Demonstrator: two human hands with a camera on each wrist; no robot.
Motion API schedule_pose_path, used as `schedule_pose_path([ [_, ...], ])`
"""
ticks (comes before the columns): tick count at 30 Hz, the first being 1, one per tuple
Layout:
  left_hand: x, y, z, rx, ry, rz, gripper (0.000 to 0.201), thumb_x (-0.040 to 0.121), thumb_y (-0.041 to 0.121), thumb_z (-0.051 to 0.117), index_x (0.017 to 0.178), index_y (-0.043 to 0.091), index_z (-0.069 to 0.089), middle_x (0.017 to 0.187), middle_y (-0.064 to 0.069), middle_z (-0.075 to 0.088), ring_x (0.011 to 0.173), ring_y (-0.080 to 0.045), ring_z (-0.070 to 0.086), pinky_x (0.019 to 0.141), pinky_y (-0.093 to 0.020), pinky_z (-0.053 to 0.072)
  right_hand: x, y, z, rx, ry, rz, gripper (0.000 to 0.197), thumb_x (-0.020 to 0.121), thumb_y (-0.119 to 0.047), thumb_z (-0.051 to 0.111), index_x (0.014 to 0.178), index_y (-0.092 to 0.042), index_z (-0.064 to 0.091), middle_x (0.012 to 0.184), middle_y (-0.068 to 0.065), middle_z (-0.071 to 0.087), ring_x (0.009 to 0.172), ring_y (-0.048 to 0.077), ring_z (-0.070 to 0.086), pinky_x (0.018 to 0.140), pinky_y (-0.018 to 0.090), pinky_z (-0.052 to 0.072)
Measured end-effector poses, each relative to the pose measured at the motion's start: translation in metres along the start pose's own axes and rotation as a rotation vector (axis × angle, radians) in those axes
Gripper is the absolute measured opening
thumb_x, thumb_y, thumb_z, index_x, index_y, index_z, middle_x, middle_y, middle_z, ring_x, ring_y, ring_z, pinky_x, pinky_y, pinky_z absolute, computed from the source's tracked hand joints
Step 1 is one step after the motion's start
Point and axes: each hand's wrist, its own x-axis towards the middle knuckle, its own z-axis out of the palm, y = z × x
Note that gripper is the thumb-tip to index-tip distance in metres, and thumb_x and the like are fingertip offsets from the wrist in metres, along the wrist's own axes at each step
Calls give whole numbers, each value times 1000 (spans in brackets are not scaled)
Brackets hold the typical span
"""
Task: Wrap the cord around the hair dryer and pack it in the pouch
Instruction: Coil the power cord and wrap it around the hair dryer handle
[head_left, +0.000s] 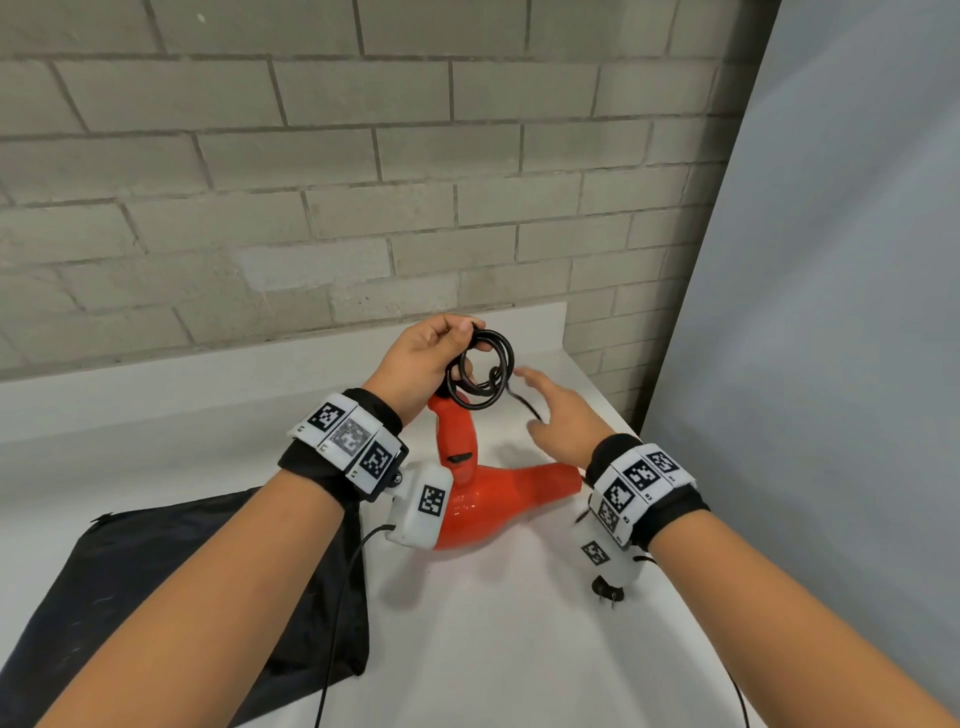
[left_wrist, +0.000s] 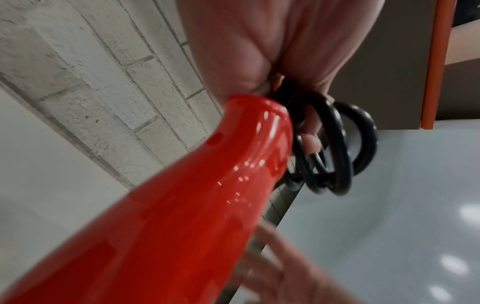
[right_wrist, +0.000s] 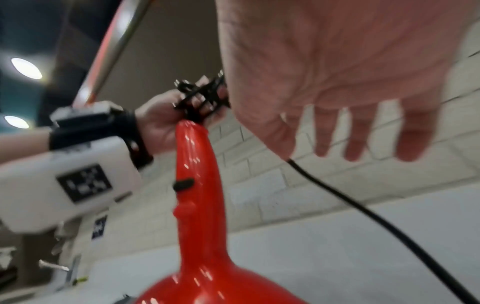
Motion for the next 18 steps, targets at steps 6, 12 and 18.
schedule_pose_path([
  [6,-2,4,3,-34,-35,1,18,95,16,40,89,16,57,66,8,67,39,-2,44,43,-13,43,2,-32,-1,479,20,-323,33,89,-2,47,111,-25,59,112,-10,61,109,3,53,96,23,38],
  [12,-5,6,4,-45,-106,-29,14,93,10,42,89,9,55,52,10,61,33,-1,32,39,-14,35,9,-22,2,496,186,-135,35,91,-1,42,71,-26,56,61,-1,50,53,9,49,57,19,44],
  [18,-4,7,0,-109,-30,-43,11,91,4,46,86,9,54,51,11,53,34,-1,32,39,-14,34,0,-16,-8,425,109,-30,37,86,9,35,98,-18,56,98,3,56,66,14,52,44,6,39],
])
